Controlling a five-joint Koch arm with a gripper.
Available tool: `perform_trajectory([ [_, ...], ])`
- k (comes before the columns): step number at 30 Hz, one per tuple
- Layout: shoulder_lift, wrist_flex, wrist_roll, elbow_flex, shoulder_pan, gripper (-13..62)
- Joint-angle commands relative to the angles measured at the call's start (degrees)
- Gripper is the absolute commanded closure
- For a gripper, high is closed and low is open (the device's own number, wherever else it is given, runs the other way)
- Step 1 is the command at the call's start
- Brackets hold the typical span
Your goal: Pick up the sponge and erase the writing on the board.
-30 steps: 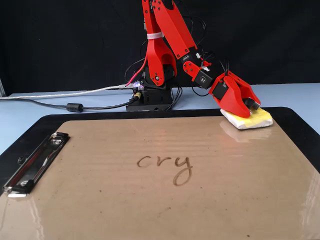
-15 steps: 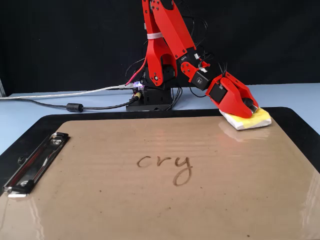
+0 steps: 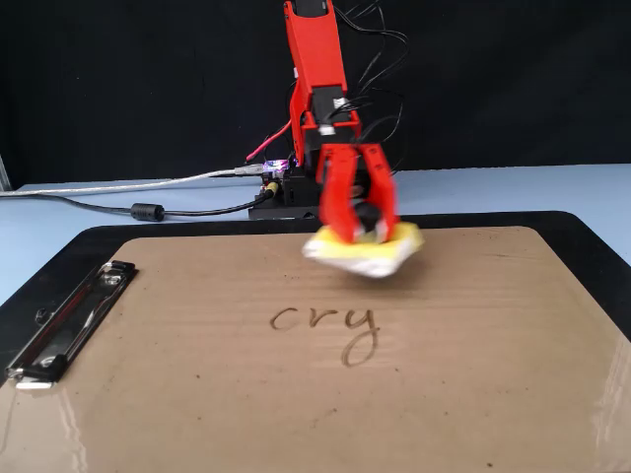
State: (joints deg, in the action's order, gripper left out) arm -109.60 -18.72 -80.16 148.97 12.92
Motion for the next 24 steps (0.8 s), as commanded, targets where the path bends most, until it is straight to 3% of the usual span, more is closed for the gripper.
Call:
perform_trajectory([
  [1,-1.6,-1.0,1.8,-2.2,-4.8,57.4],
  [10,4.3,3.3,5.0,-4.0,-9.0,57.4],
  [19,33.2,1.6,4.8,-29.4,-16.0,57.4],
  [21,31.5,0.4,4.8,-26.1,-17.0,57.4],
  [24,17.8,0.2,4.8,-12.0,-17.7,57.4],
])
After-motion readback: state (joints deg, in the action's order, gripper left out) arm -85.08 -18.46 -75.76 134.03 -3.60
